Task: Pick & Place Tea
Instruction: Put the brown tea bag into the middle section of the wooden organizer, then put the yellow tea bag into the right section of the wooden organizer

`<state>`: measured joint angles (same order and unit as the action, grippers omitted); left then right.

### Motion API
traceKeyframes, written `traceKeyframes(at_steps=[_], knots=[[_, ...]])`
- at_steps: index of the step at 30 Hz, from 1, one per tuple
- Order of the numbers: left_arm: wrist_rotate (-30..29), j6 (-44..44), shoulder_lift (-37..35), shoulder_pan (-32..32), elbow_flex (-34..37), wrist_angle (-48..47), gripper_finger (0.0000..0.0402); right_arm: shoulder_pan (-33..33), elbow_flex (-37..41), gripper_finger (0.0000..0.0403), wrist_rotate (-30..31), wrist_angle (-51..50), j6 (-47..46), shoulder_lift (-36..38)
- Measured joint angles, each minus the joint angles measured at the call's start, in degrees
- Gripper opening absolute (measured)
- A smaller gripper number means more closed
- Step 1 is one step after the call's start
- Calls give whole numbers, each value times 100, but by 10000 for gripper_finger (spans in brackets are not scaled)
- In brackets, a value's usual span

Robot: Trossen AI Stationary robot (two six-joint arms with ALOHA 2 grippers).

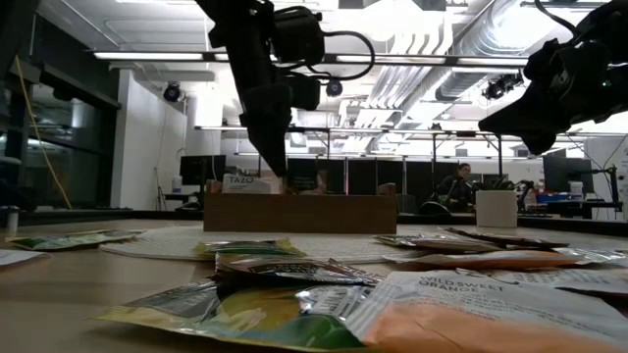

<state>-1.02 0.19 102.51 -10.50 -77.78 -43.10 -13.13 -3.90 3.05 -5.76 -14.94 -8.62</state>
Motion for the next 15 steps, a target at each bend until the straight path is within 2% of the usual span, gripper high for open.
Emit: traceKeyframes(at_steps=[5, 10, 13, 15], knots=[[-1, -54, -135, 0, -32, -120, 139, 0, 0, 12, -2, 0, 0, 0], [106, -52, -313, 50, -281, -788, 142, 0, 1, 12, -1, 0, 0, 0], [396, 82, -479, 90, -347, -1461, 143, 0, 0, 12, 0, 0, 0, -2], [711, 189, -559, 115, -448, -1481, 143, -1, 1, 12, -1, 0, 0, -2]])
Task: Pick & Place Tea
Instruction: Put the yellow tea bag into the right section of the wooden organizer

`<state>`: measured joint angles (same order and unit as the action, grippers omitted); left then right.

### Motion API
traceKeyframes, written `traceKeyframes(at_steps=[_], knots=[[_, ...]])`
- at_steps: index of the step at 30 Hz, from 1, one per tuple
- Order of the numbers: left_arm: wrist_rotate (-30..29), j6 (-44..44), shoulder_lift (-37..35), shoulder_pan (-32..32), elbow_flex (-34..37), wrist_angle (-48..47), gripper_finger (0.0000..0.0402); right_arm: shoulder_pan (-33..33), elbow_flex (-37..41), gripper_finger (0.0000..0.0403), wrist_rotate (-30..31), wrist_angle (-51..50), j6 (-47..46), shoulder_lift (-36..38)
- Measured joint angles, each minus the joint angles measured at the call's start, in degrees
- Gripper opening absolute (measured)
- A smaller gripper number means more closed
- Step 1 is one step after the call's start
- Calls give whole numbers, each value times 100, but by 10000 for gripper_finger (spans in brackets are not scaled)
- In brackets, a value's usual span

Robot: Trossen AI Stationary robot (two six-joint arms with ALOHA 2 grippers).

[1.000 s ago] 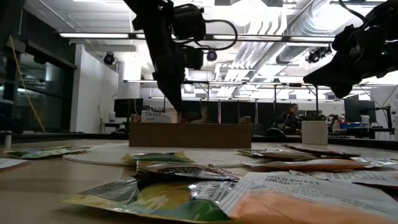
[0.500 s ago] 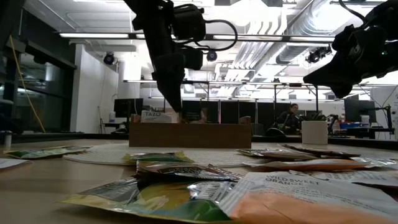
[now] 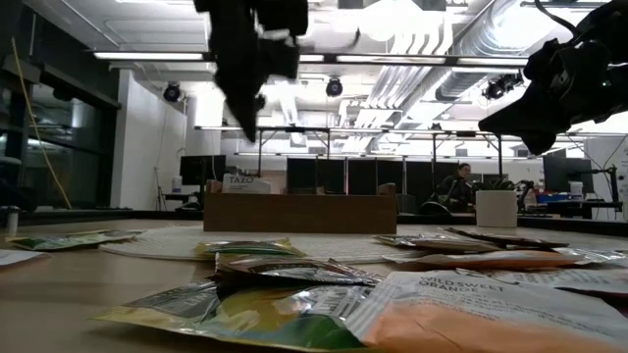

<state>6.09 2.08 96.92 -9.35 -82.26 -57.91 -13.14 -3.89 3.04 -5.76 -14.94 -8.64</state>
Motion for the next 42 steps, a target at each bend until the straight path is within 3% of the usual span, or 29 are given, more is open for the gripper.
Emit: traceKeyframes(at_steps=[5, 12, 26, 28, 34, 42], knots=[[1044, 215, -205, 128, 7, -599, 143, -1, -1, 12, 0, 0, 0, 0], [1215, -720, -395, 389, 302, -905, 143, 1, 1, 12, 0, 0, 0, 2], [1695, -3755, -2481, 997, 3606, 2136, 143, 1, 3, 12, 5, 13, 0, 0], [1699, -4144, -2778, 1060, 4057, 2115, 143, -1, 3, 12, 3, 0, 0, 7], [1521, -4903, -3175, 1299, 4758, 2995, 143, -1, 5, 12, 28, 39, 0, -42], [1231, -5618, -3485, 1419, 5248, 3107, 143, -1, 3, 12, 28, 24, 0, -114]])
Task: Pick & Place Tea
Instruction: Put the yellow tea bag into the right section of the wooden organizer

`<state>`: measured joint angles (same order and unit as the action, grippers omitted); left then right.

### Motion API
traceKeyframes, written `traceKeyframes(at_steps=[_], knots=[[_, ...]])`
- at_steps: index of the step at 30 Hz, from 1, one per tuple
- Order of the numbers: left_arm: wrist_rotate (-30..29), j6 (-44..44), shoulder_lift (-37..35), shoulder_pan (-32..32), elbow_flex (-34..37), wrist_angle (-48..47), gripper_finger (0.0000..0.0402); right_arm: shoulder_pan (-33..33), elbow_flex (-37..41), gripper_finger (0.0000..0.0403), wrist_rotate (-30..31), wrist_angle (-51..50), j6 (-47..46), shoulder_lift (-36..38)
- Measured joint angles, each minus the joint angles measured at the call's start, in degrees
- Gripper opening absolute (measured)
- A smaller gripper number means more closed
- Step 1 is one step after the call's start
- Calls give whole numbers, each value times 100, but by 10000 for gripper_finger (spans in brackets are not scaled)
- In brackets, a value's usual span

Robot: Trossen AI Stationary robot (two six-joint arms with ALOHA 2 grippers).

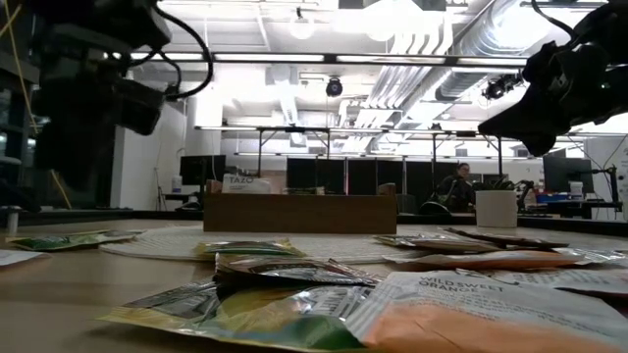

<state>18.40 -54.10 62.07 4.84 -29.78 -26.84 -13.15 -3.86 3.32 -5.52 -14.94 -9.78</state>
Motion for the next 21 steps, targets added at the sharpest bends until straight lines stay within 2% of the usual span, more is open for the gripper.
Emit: traceKeyframes(at_steps=[10, 21], knots=[[-162, -593, -196, 269, 569, 205, 151, 0, -2, 12, -27, 25, 0, -109], [-379, -814, -200, 271, 804, 678, 265, 0, -4, 12, -19, 22, 0, -201]])
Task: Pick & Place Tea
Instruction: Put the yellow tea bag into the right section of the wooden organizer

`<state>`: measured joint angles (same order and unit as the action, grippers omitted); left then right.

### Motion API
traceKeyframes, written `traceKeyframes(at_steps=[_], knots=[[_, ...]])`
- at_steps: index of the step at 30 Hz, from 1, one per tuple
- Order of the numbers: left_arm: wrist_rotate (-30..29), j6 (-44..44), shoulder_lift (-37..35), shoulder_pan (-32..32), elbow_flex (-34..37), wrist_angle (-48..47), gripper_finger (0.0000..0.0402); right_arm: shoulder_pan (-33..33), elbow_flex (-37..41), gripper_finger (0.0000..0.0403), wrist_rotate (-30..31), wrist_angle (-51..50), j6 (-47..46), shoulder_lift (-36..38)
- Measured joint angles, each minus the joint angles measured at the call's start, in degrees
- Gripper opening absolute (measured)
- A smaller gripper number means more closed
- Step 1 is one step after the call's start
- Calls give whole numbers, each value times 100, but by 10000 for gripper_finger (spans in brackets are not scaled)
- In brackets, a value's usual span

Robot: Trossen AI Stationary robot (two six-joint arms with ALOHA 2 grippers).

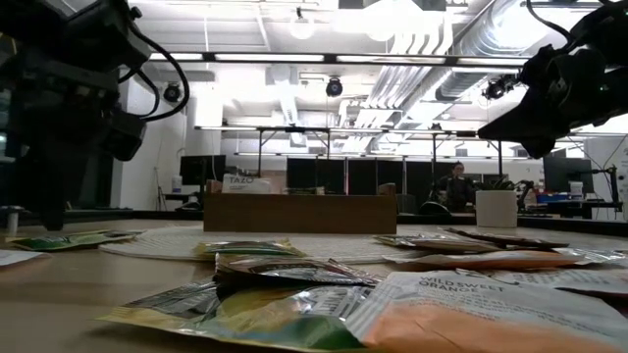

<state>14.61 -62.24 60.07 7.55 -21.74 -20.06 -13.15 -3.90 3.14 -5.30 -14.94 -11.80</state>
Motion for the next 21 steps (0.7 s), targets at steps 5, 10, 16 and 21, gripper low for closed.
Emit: traceKeyframes(at_steps=[5, 10, 16, 21], knots=[[-258, -77, 46, 0, 0, 98, 277, 2, 0, 12, -5, -3, 0, -21], [-267, -123, 216, 0, 0, 375, 278, 2, 0, 12, -4, -5, 0, -17], [-169, -157, 540, -2, -4, 699, 278, 1, 0, 12, -6, -2, 0, -17], [-93, -162, 688, 0, -4, 957, 278, 1, 0, 12, -6, -5, 0, -17]])
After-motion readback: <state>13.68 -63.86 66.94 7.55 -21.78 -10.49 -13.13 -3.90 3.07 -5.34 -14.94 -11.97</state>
